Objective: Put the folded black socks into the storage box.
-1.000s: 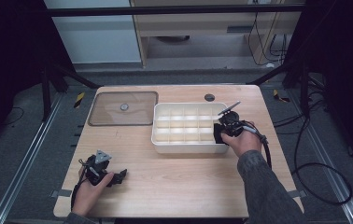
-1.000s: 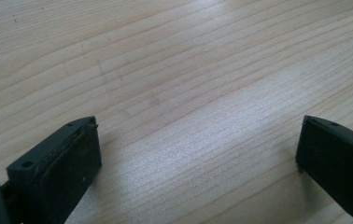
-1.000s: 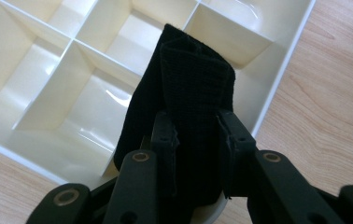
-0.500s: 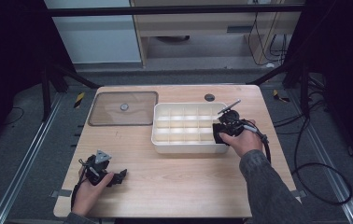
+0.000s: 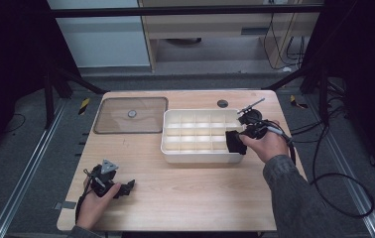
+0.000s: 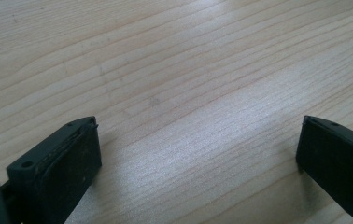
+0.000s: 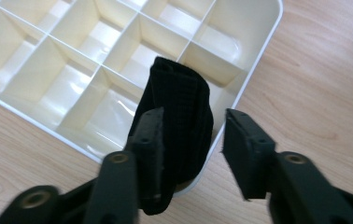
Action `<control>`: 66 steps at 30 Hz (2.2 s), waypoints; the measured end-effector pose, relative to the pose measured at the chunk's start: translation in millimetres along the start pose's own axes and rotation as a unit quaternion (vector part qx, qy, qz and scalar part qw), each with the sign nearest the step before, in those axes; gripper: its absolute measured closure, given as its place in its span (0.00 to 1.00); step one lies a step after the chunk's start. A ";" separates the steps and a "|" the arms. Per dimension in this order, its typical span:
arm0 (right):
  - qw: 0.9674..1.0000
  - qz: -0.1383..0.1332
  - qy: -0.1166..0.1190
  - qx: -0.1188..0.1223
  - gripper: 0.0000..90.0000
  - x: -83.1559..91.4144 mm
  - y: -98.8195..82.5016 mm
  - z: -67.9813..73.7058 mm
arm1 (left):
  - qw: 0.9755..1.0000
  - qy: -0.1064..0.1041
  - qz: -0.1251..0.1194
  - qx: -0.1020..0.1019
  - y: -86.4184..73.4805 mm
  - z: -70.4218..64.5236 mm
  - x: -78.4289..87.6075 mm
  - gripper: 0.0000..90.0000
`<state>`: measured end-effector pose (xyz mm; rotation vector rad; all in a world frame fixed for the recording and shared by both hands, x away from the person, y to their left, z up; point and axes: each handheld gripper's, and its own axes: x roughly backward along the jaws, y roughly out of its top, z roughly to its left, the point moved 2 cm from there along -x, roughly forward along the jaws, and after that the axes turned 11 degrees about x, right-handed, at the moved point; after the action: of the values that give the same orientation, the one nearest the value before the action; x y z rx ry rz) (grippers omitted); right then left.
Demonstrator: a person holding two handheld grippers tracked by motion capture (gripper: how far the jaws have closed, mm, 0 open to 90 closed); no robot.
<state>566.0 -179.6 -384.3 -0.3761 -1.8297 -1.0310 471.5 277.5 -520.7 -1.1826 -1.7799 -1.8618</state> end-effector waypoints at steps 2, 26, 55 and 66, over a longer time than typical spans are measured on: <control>1.000 0.000 0.003 0.004 0.80 4.5 3.5 -1.0 | 1.000 0.000 0.000 0.000 0.0 0.0 0.0 0.00; 0.999 0.016 0.017 0.034 1.00 -12.6 29.7 1.0 | 1.000 -0.001 0.000 -0.001 -0.1 0.2 0.1 0.00; 0.995 0.082 0.037 0.044 1.00 -30.2 32.8 0.2 | 1.000 -0.002 0.001 -0.002 0.1 0.3 0.2 0.00; 0.995 0.083 0.041 0.036 1.00 -39.9 23.4 -1.8 | 1.000 -0.002 0.000 -0.002 0.1 0.3 0.0 0.00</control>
<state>601.5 -160.1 -406.8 -0.4282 -1.7264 -0.8528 471.6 277.8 -520.7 -1.1891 -1.7781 -1.8652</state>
